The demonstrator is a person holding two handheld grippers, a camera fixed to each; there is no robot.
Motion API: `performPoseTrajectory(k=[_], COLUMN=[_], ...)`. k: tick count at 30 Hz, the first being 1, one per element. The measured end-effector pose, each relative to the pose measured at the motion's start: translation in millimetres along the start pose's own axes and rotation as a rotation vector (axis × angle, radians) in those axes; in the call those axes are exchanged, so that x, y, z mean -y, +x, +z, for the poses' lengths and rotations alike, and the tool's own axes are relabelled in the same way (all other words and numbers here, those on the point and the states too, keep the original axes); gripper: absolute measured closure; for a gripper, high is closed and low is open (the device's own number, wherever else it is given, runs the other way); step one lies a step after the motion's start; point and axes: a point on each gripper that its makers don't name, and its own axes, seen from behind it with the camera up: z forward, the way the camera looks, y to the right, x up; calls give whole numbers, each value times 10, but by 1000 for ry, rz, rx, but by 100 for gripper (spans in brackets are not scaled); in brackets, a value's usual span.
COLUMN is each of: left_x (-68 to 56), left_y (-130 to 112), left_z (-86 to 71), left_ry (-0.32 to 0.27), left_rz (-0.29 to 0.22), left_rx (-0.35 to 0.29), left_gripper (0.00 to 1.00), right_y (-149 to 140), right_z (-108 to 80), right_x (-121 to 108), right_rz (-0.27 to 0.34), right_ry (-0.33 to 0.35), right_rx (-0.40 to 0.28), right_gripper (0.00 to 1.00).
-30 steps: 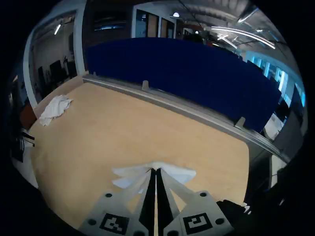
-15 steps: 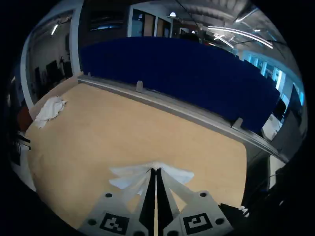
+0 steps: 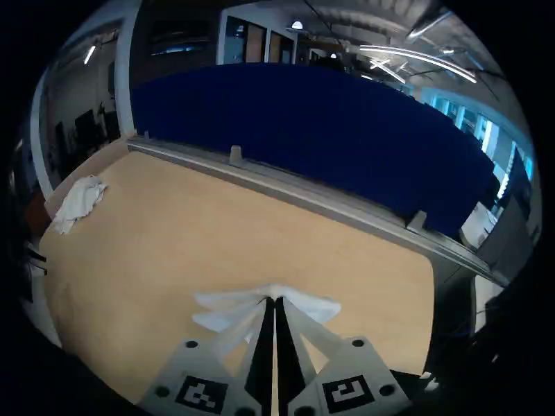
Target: Fold towel
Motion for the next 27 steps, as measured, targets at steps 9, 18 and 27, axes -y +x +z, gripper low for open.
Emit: performPoseTrajectory(k=[9,18,27], left_x=[5,-23,-81], left_y=[-20,-4,-10], left_z=[21,23,42], left_ry=[6,1,-8], left_rz=[0,2,17], left_rx=[4,5,10], left_gripper=[3,4,3], right_y=[-30,-285,-919], right_z=[56,-40,-198], right_x=[7,-11,-51], right_rz=[2,22,86], right_ry=[4,2,-17], right_rx=[9,30,83], right_gripper=[97,97,97])
